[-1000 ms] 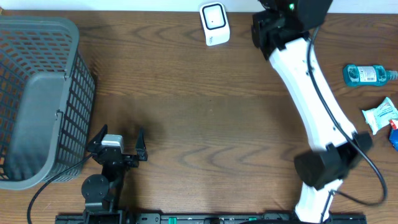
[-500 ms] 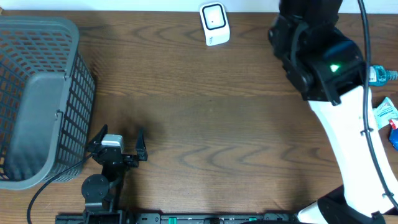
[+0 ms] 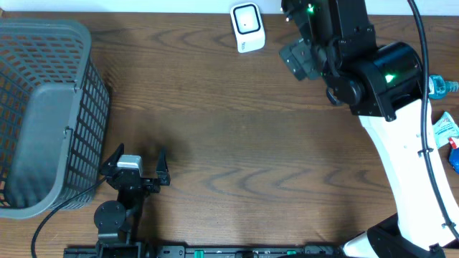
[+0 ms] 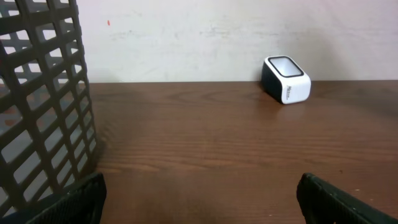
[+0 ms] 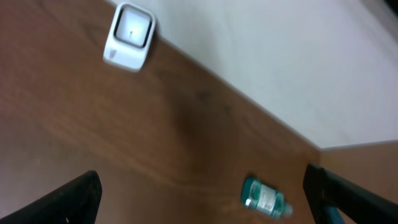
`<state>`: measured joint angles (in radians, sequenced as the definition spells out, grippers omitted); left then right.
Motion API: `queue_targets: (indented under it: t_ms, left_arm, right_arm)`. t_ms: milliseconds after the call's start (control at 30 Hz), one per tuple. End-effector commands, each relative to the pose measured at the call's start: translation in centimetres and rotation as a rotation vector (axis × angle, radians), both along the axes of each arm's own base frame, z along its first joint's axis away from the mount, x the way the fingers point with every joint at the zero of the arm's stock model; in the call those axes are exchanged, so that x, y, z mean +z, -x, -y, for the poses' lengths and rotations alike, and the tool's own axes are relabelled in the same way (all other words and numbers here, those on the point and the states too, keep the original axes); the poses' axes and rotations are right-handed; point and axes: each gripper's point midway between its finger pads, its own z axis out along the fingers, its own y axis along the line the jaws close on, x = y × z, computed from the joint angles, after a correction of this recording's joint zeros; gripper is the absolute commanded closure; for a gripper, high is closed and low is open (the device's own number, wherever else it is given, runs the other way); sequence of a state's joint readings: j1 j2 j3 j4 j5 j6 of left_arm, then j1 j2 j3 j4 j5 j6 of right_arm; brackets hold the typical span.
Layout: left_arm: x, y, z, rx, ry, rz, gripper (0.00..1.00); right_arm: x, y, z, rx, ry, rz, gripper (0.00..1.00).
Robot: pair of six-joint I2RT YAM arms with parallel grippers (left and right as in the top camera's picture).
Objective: Scan the item barcode
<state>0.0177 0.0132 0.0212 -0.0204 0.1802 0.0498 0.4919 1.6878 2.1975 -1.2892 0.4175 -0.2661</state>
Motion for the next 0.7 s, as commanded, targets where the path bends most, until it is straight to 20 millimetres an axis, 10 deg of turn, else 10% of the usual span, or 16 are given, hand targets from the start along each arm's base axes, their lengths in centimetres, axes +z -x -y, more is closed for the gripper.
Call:
queue_targets:
  t_ms: [0,467,667]
  left_arm:
    - [-1.6,0.1,0.2,-0.012,-0.003,-0.046,0.02]
    - [-1.6,0.1,0.2,-0.012,-0.003,-0.046,0.02]
    - [-1.6,0.1,0.2,-0.012,-0.003,-0.046,0.02]
  right_arm:
    - [0.5,1.2,0.5,-0.041,-0.063,-0.006,0.01]
    - [-1.6,3.2,0.7,-0.013,-0.034,-0.129,0.01]
    - [2.8,4.4,-0.3,0.060,-0.175,0.006,0.01]
